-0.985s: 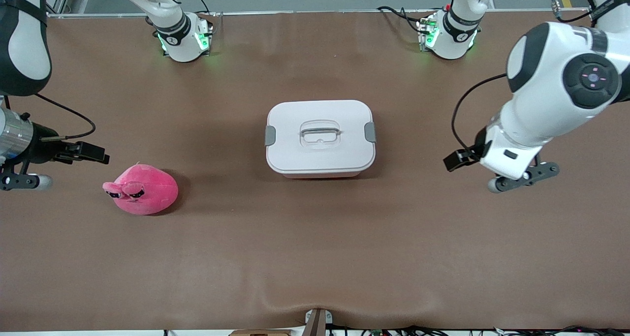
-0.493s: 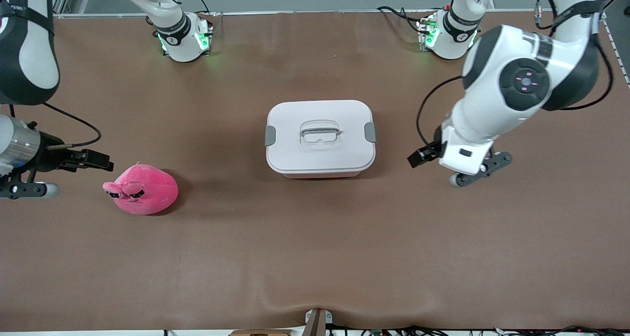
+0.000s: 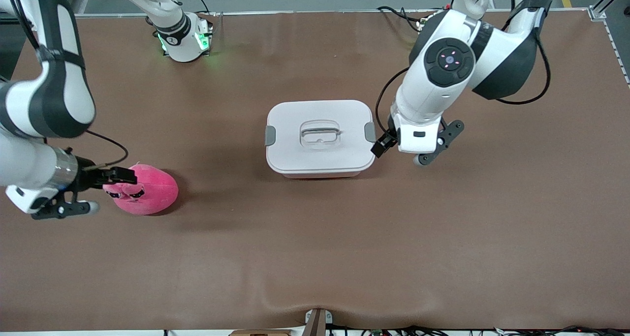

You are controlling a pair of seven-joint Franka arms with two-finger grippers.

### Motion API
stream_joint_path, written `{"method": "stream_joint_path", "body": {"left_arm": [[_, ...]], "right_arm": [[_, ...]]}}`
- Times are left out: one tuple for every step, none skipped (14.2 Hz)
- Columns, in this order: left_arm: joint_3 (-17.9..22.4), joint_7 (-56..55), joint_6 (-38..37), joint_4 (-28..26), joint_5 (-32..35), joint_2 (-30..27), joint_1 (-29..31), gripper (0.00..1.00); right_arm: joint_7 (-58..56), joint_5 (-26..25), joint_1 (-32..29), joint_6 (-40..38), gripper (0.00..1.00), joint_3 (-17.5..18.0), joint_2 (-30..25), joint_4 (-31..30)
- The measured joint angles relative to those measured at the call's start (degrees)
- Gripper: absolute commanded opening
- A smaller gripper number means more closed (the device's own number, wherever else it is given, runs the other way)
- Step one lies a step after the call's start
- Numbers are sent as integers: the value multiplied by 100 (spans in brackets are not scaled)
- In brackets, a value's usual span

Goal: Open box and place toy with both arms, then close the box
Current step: 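Reach the left gripper to the box lid while the right gripper reaches the toy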

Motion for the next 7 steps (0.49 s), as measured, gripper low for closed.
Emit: {"method": "stream_joint_path", "body": {"left_arm": [[0, -164, 6, 0, 0, 33, -51, 100], [0, -323, 38, 0, 0, 63, -108, 100], [0, -506, 81, 0, 0, 85, -156, 100], [-1, -712, 114, 0, 0, 104, -191, 100], [0, -898, 137, 0, 0, 120, -231, 100], [-1, -1071, 151, 0, 0, 131, -283, 100], [-1, -1270, 157, 0, 0, 135, -336, 100]], "right_arm": [[-32, 0, 7, 62, 100, 0, 97, 4], [-50, 0, 17, 143, 100, 5, 162, 6], [-72, 0, 45, 251, 100, 9, 221, 7], [-135, -17, 92, 347, 100, 11, 284, 3], [-283, -41, 139, 410, 100, 11, 345, -1], [-482, -46, 169, 470, 100, 12, 406, -10], [-628, -46, 170, 525, 100, 7, 463, -22]]}}
